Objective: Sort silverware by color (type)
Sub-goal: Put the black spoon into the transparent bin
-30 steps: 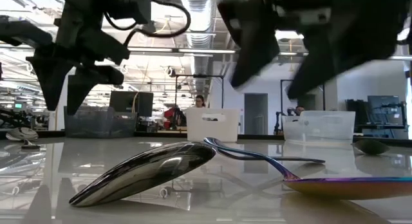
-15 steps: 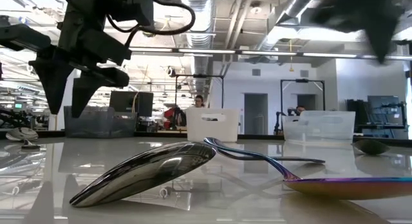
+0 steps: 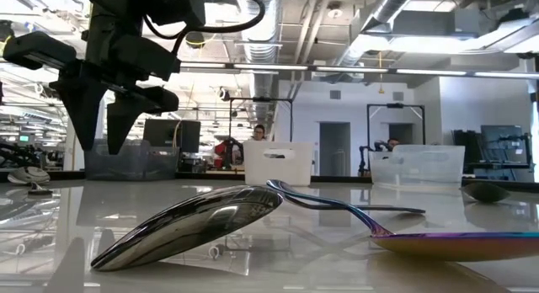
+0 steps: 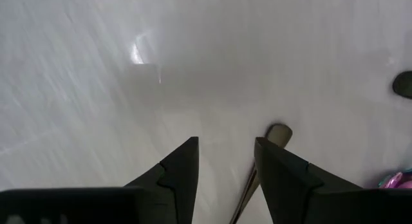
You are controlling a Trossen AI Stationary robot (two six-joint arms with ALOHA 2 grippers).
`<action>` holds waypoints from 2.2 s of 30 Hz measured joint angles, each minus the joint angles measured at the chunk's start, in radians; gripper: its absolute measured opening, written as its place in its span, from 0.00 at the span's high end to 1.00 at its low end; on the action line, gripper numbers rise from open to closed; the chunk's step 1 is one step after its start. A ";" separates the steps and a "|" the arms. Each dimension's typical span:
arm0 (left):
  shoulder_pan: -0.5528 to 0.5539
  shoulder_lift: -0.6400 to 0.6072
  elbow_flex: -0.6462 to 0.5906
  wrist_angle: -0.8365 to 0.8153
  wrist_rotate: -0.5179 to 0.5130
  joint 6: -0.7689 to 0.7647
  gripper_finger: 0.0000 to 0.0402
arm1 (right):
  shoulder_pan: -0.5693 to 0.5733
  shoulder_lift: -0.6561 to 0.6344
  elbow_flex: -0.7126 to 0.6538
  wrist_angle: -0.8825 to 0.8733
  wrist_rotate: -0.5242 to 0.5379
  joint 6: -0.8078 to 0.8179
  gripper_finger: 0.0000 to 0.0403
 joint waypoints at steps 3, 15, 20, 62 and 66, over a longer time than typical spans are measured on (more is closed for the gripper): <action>0.000 0.000 0.000 0.007 0.000 -0.018 0.67 | 0.009 0.001 -0.038 0.008 -0.001 0.001 0.53; 0.000 0.000 0.000 0.034 0.001 -0.043 0.67 | 0.009 0.002 -0.142 0.075 -0.006 -0.033 0.57; 0.000 0.000 0.000 0.041 0.001 -0.045 0.67 | 0.006 0.002 -0.170 0.124 -0.010 -0.045 0.57; -0.001 0.000 0.000 0.043 0.003 -0.100 0.67 | -0.385 -0.517 -0.189 0.042 0.680 0.084 0.93; -0.001 0.000 0.000 0.043 0.007 -0.122 0.67 | -0.698 -0.586 -0.190 -0.074 0.680 0.046 0.93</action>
